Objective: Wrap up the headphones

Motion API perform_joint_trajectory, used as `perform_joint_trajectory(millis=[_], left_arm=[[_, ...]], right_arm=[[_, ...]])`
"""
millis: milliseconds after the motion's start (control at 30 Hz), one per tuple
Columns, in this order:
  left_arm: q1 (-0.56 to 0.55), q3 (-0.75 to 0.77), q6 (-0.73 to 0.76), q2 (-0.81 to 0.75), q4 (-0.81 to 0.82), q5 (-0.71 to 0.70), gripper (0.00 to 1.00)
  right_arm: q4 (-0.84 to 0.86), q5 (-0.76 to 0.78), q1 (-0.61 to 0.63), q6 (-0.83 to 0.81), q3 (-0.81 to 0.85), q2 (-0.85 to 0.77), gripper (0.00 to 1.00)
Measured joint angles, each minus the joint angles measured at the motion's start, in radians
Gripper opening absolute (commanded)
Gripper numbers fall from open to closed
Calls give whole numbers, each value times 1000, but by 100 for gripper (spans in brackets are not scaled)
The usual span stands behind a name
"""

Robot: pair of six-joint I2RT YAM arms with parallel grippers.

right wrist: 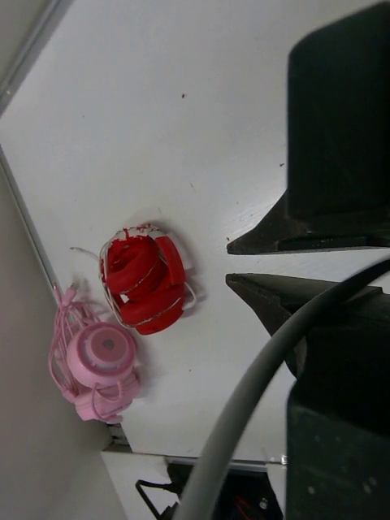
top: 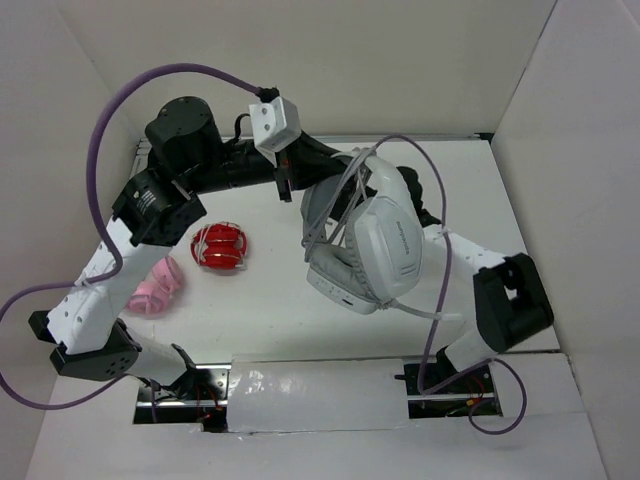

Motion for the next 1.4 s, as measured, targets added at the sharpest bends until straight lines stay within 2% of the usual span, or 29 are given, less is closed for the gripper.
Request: perform_joint_trajectory(millis=[133,167,200,267,467,600,767,900,1000,1200,1400], left_arm=[[-17,37,-29,3,17,-88,0],[-18,50,-28,6,17,-116,0],[-18,64,-29,12,15,-148,0],[-17,83,-29,20,17,-201,0],[-16,94,-17,48,49,-411,0],[16,123,3,132,90,-548,0],[184,143,-60,280,74,-624,0],[332,146,-126,408,23,-716,0],[386,121,-150,470,-6,-784,0],[376,-37,-168,503,-29,-852,0],[352,-169,-215,498,-10,-791,0]], right_arm=[[114,58,53,93,-18,119,22],[148,69,64,108,-28,137,19],[187,81,73,127,-42,161,9],[261,91,88,162,-76,202,0],[463,136,132,276,-281,235,0],[476,253,188,332,-455,144,0],[307,502,293,383,-590,-139,0],[74,739,377,391,-595,-424,0],[-130,914,443,394,-546,-585,0],[-503,1216,540,339,-335,-693,0],[-665,1381,555,125,-157,-669,0]])
